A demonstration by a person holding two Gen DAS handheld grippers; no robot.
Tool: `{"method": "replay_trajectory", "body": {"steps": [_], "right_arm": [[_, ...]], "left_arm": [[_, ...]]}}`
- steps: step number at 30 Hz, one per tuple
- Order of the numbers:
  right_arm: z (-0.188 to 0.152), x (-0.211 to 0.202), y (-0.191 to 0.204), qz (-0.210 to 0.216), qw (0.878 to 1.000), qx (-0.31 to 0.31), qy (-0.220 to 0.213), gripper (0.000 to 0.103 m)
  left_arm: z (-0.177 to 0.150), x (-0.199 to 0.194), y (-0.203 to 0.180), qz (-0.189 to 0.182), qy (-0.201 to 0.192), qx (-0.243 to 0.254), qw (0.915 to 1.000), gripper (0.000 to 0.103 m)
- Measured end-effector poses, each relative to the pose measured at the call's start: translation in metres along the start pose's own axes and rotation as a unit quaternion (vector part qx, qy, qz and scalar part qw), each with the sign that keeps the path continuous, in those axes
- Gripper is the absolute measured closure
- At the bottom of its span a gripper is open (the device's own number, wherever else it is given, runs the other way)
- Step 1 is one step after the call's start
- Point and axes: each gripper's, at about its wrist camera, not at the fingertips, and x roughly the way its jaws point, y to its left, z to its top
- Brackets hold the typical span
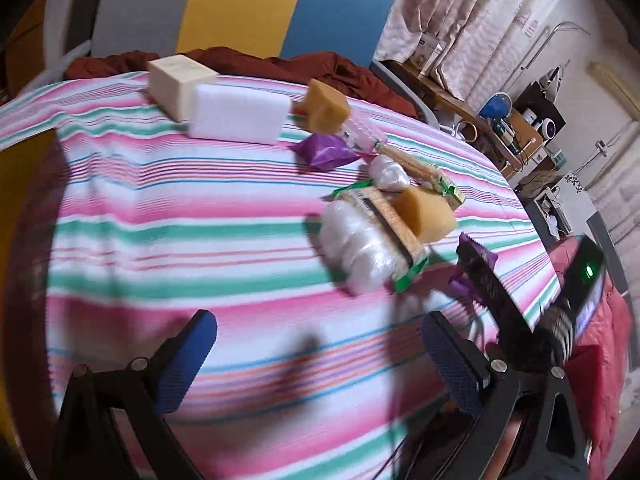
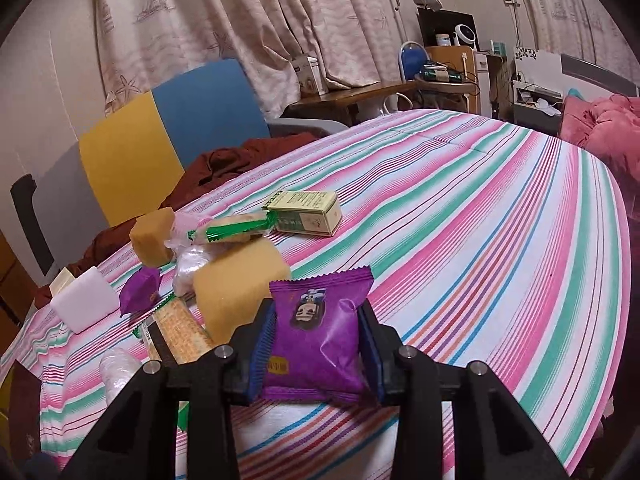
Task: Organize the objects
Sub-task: 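Grasp the purple snack packet with the right tool, then grasp the clear plastic bag bundle with the left tool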
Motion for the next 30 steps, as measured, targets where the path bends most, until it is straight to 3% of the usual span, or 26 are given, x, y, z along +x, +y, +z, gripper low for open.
{"method": "replay_trajectory", "body": {"steps": [5,9,10,12,13,14,17,19,24,30], "right_arm": [[0.000,0.003,-0.003,0.003,1.000,0.005,0.006,0.063],[-0.001,0.004,-0.010,0.003,1.000,0.020,0.008,0.063],[-0.001,0.004,-0.011,0.003,1.000,0.022,0.010,0.063],[-0.001,0.005,-0.012,0.004,1.000,0.023,0.013,0.063],[-0.002,0.006,-0.012,0.005,1.000,0.023,0.015,0.063],[-0.002,0.006,-0.012,0.006,1.000,0.023,0.015,0.063],[-0.002,0.006,-0.013,0.009,1.000,0.025,0.015,0.063],[-0.003,0.006,-0.013,0.009,1.000,0.025,0.016,0.063],[-0.003,0.004,-0.013,0.011,1.000,0.026,0.012,0.063],[-0.004,-0.004,-0.013,0.017,0.999,0.027,-0.008,0.063]], "left_arm": [[0.028,0.029,-0.013,-0.007,-0.006,-0.010,0.9999,0.003],[0.040,0.055,-0.013,-0.004,0.014,-0.031,0.9994,0.015],[0.041,0.061,-0.012,-0.006,0.019,-0.038,0.9991,0.024],[0.041,0.071,-0.013,-0.005,0.012,-0.035,0.9993,0.027],[0.040,0.071,-0.015,0.001,0.002,-0.024,0.9997,0.033],[0.039,0.073,-0.019,0.007,-0.002,-0.003,1.0000,0.046],[0.032,0.075,-0.024,0.029,-0.019,0.043,0.9985,0.062],[0.023,0.073,-0.019,0.017,-0.041,0.069,0.9966,0.064],[0.024,0.067,0.002,-0.033,-0.042,0.044,0.9976,0.066],[0.008,0.053,0.010,-0.041,-0.053,0.052,0.9963,0.066]]}}
